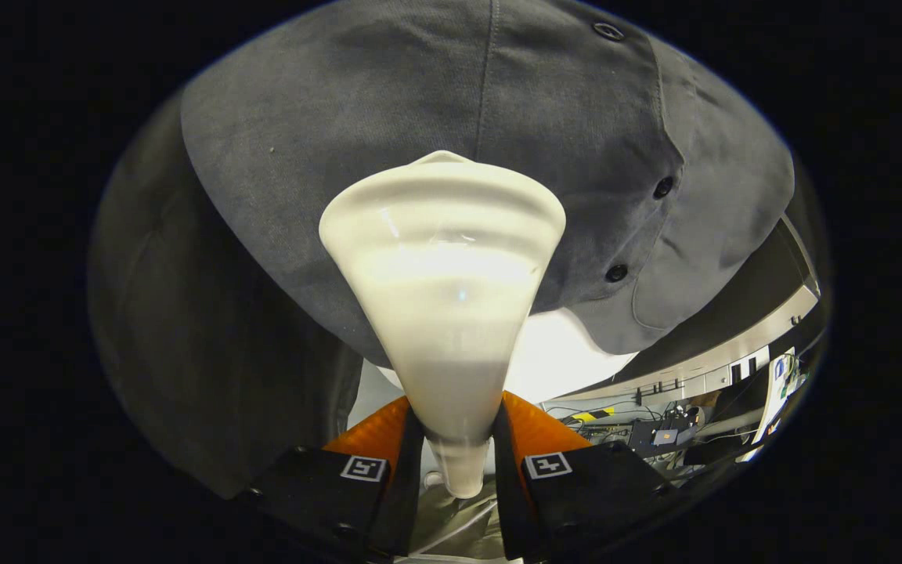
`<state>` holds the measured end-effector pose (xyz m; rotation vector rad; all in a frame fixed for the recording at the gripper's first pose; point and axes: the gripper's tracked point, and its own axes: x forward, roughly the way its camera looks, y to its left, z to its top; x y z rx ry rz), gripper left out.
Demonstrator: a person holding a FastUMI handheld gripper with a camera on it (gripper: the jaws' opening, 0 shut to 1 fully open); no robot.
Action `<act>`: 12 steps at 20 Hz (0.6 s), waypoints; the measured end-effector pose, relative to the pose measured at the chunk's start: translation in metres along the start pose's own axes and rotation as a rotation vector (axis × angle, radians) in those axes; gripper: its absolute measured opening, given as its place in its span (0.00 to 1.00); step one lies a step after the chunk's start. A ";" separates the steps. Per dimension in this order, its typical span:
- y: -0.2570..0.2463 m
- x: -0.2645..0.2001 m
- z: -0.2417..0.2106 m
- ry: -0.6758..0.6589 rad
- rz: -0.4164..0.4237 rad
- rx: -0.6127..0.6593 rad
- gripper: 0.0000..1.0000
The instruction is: Iron the clothes twice with a garment steamer, once on the left side and once on the right side.
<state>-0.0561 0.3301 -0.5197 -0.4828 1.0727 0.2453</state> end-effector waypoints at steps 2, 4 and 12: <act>-0.001 0.000 -0.002 0.002 0.001 0.000 0.50; -0.001 0.000 -0.004 0.002 0.001 0.003 0.50; -0.004 0.006 -0.022 0.025 -0.001 0.012 0.50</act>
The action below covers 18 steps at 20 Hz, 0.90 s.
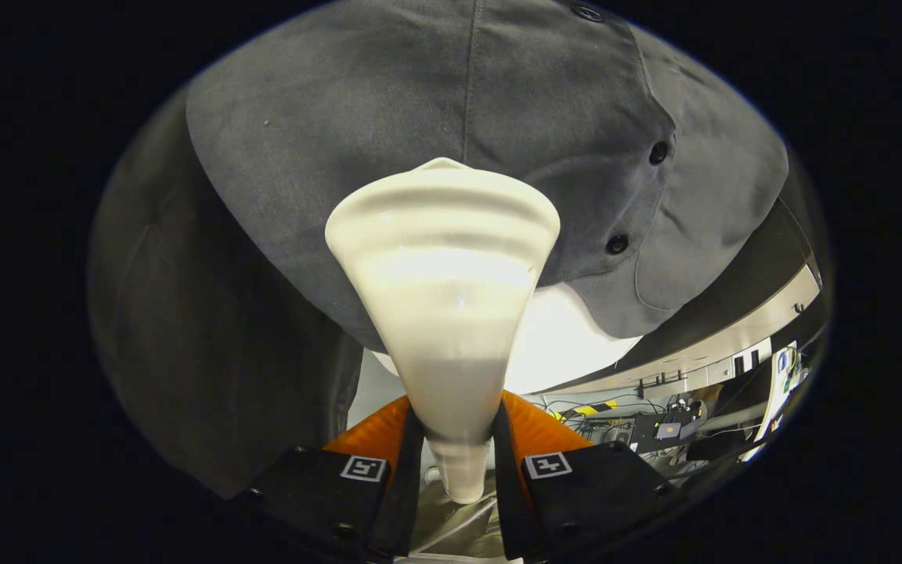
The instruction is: Iron the clothes twice with a garment steamer, once on the left side and once on the right side.
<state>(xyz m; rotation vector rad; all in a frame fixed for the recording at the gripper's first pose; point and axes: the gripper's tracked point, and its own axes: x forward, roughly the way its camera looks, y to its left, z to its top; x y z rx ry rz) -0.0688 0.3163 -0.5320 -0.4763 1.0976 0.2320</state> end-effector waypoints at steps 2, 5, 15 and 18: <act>0.000 0.000 -0.002 0.001 0.003 0.006 0.50; -0.005 -0.005 -0.002 -0.006 0.000 0.017 0.50; -0.018 -0.063 0.020 -0.100 0.013 0.040 0.50; -0.026 -0.093 0.035 -0.153 0.006 0.059 0.50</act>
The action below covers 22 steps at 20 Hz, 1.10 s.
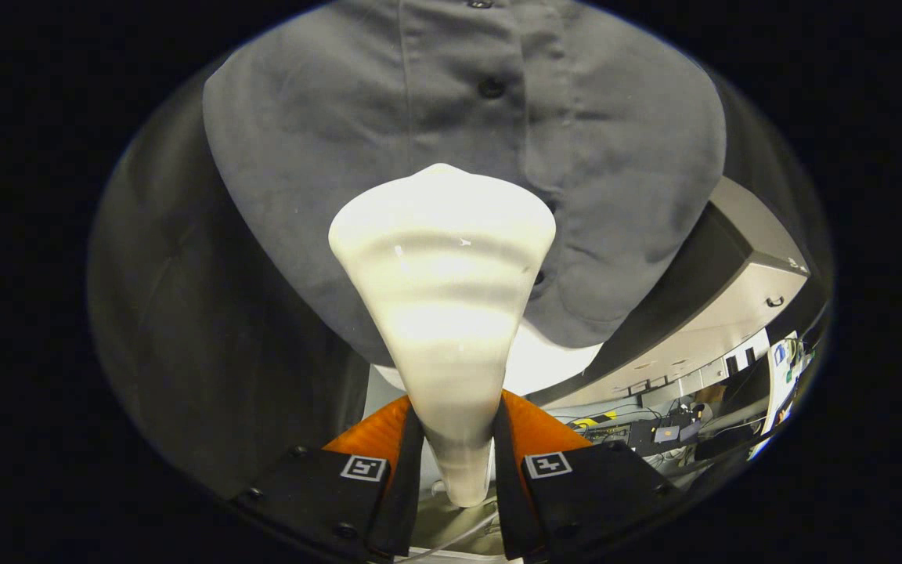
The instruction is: Iron the clothes twice with a garment steamer, once on the left side and once on the right side.
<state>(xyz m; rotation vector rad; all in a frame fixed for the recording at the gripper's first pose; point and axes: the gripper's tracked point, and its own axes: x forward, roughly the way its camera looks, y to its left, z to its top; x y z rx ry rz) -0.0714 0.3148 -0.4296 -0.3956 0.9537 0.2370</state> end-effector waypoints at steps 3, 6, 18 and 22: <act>-0.016 -0.028 0.022 -0.061 -0.012 0.022 0.50; -0.031 -0.057 0.041 -0.121 -0.026 0.051 0.50; -0.096 -0.180 0.115 -0.365 -0.104 0.165 0.50; -0.113 -0.218 0.127 -0.436 -0.125 0.183 0.50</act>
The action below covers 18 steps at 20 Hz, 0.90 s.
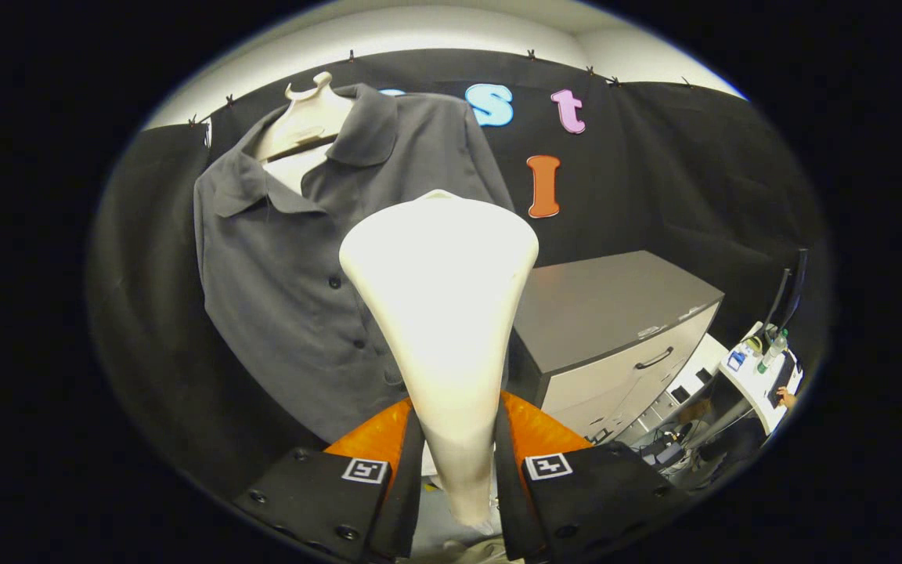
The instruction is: Iron the clothes twice with a garment steamer, once on the left side and once on the right side.
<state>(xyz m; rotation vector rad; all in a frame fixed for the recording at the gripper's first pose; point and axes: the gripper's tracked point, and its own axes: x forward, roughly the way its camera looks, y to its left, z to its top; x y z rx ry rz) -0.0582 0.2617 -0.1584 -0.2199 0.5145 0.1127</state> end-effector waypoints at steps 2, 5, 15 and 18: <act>-0.007 -0.012 0.008 -0.023 -0.006 0.010 0.50; -0.020 -0.023 0.017 -0.053 -0.021 0.018 0.50; -0.037 -0.029 0.027 -0.069 -0.041 0.030 0.50; -0.039 -0.024 0.029 -0.064 -0.042 0.030 0.50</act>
